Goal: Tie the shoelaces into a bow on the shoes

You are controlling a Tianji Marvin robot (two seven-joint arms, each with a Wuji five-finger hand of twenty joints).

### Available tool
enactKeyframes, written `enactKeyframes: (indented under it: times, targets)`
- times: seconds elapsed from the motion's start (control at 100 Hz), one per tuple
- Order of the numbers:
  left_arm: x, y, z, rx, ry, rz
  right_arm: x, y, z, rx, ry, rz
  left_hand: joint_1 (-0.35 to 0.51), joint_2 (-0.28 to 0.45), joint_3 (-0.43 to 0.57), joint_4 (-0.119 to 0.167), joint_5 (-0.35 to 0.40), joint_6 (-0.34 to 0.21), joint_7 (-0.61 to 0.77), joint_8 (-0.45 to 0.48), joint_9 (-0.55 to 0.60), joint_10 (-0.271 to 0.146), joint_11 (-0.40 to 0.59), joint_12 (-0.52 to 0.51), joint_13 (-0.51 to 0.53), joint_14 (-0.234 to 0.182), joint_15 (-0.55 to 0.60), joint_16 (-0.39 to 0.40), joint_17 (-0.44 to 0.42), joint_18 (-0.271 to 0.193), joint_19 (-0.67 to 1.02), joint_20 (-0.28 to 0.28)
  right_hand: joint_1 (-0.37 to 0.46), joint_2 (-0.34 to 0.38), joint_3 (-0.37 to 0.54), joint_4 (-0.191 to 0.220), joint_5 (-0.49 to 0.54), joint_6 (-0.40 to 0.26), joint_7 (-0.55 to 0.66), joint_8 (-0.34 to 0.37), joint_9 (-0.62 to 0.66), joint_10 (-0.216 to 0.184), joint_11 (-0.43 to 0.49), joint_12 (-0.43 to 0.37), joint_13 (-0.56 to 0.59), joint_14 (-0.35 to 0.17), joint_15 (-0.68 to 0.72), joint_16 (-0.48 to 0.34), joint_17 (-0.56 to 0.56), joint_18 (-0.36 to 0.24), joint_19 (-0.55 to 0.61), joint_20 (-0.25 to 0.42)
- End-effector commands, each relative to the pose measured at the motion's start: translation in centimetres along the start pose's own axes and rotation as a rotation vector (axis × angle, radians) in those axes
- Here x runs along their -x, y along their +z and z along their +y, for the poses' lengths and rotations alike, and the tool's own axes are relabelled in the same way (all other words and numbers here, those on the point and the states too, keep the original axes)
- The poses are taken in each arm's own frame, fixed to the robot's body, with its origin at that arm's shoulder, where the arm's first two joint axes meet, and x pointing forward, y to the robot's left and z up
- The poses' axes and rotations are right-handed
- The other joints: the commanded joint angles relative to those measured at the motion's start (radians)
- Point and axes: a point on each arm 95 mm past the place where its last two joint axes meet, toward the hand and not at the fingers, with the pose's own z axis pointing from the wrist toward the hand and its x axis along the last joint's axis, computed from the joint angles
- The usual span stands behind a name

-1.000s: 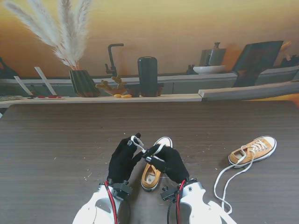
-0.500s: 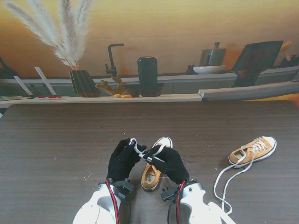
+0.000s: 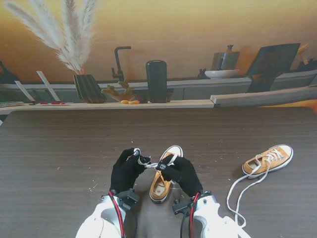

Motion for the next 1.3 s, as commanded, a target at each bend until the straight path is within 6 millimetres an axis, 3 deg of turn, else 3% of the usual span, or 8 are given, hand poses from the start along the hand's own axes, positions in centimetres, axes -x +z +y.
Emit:
enactKeyframes:
  times: [0.0,0.22,0.63,0.76,0.9,1.04,1.1,1.29]
  targets:
    - [-0.3,-0.1,0.4,0.015,-0.006,0.005,-0.1,-0.2,-0.1,-0.017,-0.003,-0.004,-0.030,-0.058,0.036,-0.027,0.036,-0.036,-0.013,-0.027,0.064,-0.002,0.011,-0.034,0.058,-0.017,0.019,0.006,0.027,-0.009,0.041,-0.020,0.012,0.030,-0.033,-0.026,0.029,-0.004,0.040,0.074,-0.076,0.003,-0.049,-0.053,-0.079,0.028,-0.160,-0.072,-0.116,-0.042,-0.117,-0.044]
    - [-0.5,-0.4,0.0,0.015,0.001,0.015,-0.2,-0.1,0.1,0.004,-0.063,0.005,-0.055,-0.066,0.074,-0.043,0.067,-0.030,-0.037,-0.045,0.089,-0.001,-0.006,-0.071,0.075,-0.017,0.012,-0.006,0.033,-0.015,0.059,-0.040,0.008,0.099,-0.022,-0.024,0.048,0.097,0.060,0.289,-0.122,0.021,-0.102,-0.166,-0.066,0.117,-0.323,-0.798,-0.160,-0.055,-0.246,-0.127]
    - [-1.2,-0.7,-0.5,0.018,0.017,0.048,-0.2,0.2,0.8,0.094,-0.193,0.041,-0.041,-0.051,0.037,-0.036,0.066,-0.023,-0.048,-0.047,0.081,0.000,-0.002,-0.075,0.063,-0.019,0.010,-0.005,0.013,-0.029,0.051,-0.046,-0.169,0.155,0.063,-0.010,0.127,0.054,0.028,0.317,-0.142,0.027,0.198,0.096,0.232,0.162,-0.207,-1.187,0.015,-0.089,0.147,0.096]
    - [-1.2,-0.7,-0.7,0.020,0.020,0.052,-0.2,0.2,1.2,0.112,-0.221,0.044,-0.037,-0.048,0.031,-0.034,0.066,-0.021,-0.050,-0.047,0.081,0.002,-0.001,-0.075,0.061,-0.017,0.010,-0.004,0.010,-0.027,0.049,-0.047,-0.195,0.162,0.074,0.011,0.156,0.079,0.035,0.340,0.079,-0.003,0.300,0.203,0.231,0.115,0.454,-1.007,0.239,-0.083,0.355,0.154]
    - [-1.2,-0.7,-0.8,0.026,0.020,0.049,-0.3,0.2,1.3,0.104,-0.208,0.041,-0.034,-0.045,0.025,-0.033,0.065,-0.019,-0.051,-0.047,0.078,0.001,0.002,-0.075,0.059,-0.017,0.011,-0.004,0.007,-0.028,0.047,-0.048,-0.190,0.155,0.078,0.023,0.172,0.114,0.044,0.364,0.270,0.023,0.248,0.190,0.251,0.075,0.760,-0.896,0.445,-0.017,0.435,0.129]
    - [-1.2,-0.8,-0.8,0.024,0.023,0.051,-0.3,0.3,1.4,0.121,-0.209,0.044,-0.030,-0.045,0.019,-0.030,0.065,-0.017,-0.051,-0.046,0.076,0.002,0.007,-0.073,0.058,-0.016,0.012,-0.003,0.006,-0.027,0.046,-0.048,-0.162,0.154,0.069,0.038,0.183,0.159,0.052,0.370,0.476,0.023,-0.020,-0.011,0.247,-0.040,0.691,-0.150,0.531,0.068,0.391,0.080]
    - [-1.2,-0.8,-0.9,0.023,0.026,0.052,-0.2,0.4,1.4,0.133,-0.218,0.055,-0.029,-0.046,0.018,-0.029,0.066,-0.018,-0.050,-0.046,0.077,0.003,0.009,-0.073,0.060,-0.017,0.013,-0.002,0.007,-0.027,0.046,-0.048,-0.153,0.134,0.077,0.037,0.195,0.169,0.056,0.364,0.534,0.015,-0.071,-0.051,0.240,-0.071,0.672,-0.009,0.548,0.086,0.361,0.062]
    - [-1.4,-1.0,-1.4,0.013,0.040,0.058,-0.1,0.4,1.8,0.171,-0.263,0.086,-0.027,-0.048,0.016,-0.027,0.068,-0.017,-0.051,-0.046,0.079,0.005,0.012,-0.074,0.062,-0.016,0.016,-0.001,0.007,-0.025,0.047,-0.047,-0.136,0.061,0.101,0.015,0.204,0.168,0.071,0.355,0.562,-0.018,-0.031,-0.017,0.252,-0.113,0.683,-0.042,0.573,0.045,0.358,0.011]
